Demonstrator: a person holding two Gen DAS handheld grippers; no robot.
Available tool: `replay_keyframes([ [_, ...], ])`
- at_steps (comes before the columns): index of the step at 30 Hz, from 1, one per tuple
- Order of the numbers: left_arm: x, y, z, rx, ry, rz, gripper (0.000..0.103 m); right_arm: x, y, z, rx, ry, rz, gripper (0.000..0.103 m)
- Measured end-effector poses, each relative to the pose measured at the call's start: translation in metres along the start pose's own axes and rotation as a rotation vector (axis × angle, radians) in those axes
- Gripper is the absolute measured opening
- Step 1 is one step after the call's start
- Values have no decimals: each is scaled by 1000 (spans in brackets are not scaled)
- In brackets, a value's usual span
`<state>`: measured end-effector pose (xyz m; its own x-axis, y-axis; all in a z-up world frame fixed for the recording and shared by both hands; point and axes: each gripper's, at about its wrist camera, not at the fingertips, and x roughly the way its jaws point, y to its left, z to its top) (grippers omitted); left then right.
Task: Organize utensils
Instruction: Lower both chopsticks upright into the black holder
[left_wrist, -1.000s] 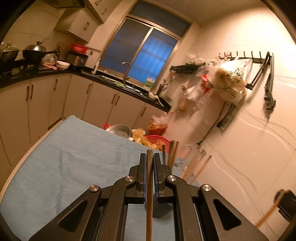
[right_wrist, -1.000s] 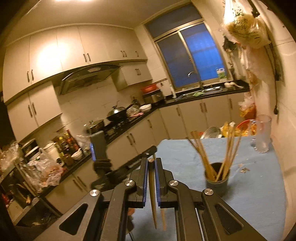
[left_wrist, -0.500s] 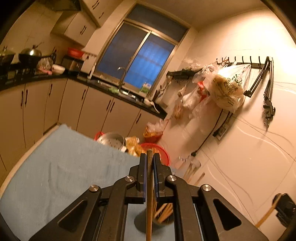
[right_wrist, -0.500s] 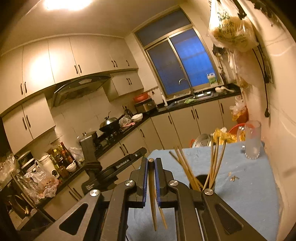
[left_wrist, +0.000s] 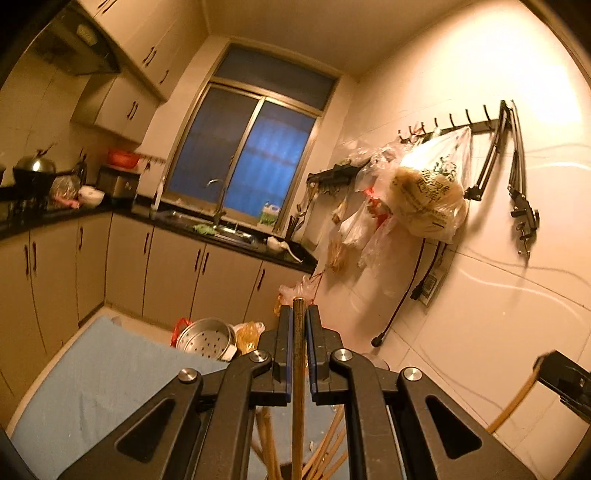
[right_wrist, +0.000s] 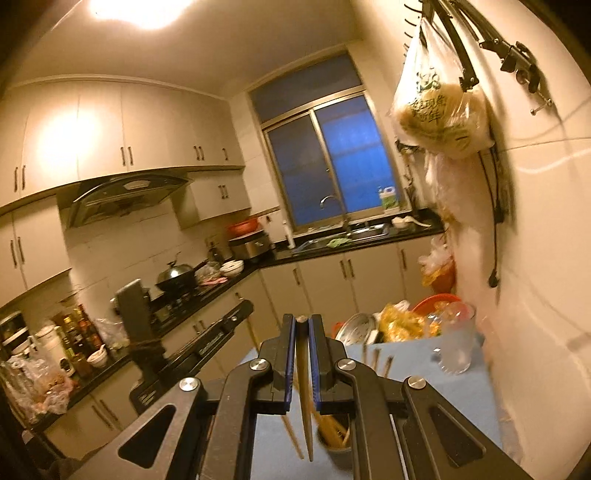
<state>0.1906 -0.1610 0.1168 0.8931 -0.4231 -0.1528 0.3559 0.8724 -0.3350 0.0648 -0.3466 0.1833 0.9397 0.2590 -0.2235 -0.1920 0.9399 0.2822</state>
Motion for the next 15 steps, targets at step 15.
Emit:
replay_keyframes([
  [15, 55, -2, -33, 19, 45, -5, 7, 55, -39, -16, 10, 34, -82, 8],
])
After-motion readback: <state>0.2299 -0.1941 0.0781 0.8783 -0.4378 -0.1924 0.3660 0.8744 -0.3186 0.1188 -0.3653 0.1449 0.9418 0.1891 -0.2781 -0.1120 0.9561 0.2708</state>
